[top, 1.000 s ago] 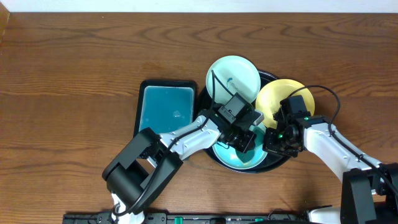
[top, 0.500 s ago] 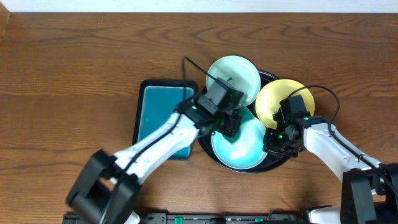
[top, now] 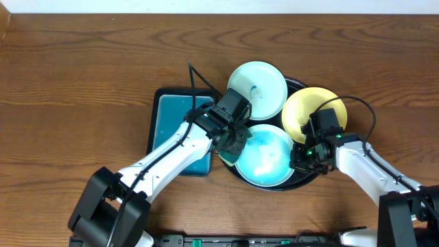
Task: Clean dirty plates on tray and stack at the side
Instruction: 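Move the sponge in left gripper back over the blue water tray, then lift the light blue plate with right gripper and carry it rightward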
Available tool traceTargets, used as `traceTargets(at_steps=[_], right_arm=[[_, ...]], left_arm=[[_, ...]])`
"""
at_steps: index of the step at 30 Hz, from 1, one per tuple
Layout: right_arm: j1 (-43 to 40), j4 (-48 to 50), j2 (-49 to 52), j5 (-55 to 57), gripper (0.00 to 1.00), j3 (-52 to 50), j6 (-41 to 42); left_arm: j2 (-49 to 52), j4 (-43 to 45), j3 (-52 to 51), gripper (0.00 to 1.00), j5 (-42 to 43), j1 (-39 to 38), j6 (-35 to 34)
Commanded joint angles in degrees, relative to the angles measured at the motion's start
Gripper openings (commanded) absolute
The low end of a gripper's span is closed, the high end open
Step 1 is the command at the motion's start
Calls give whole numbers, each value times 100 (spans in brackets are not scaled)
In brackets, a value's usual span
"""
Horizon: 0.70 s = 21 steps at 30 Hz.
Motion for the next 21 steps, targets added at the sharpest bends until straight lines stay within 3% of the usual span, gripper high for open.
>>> traceTargets(at_steps=[1, 3, 12, 21], right_arm=[[61, 138, 181, -157, 1, -216, -22], [61, 170, 179, -254, 1, -216, -22], [57, 179, 105, -256, 1, -70, -323], [57, 162, -643, -101, 1, 81, -385]], left_arm=[[-11, -160, 4, 7, -800, 26, -85], [-15, -234, 4, 7, -1113, 48, -251], [-33, -232, 4, 8, -1121, 549, -531], [-57, -269, 4, 7, -1060, 1034, -769]])
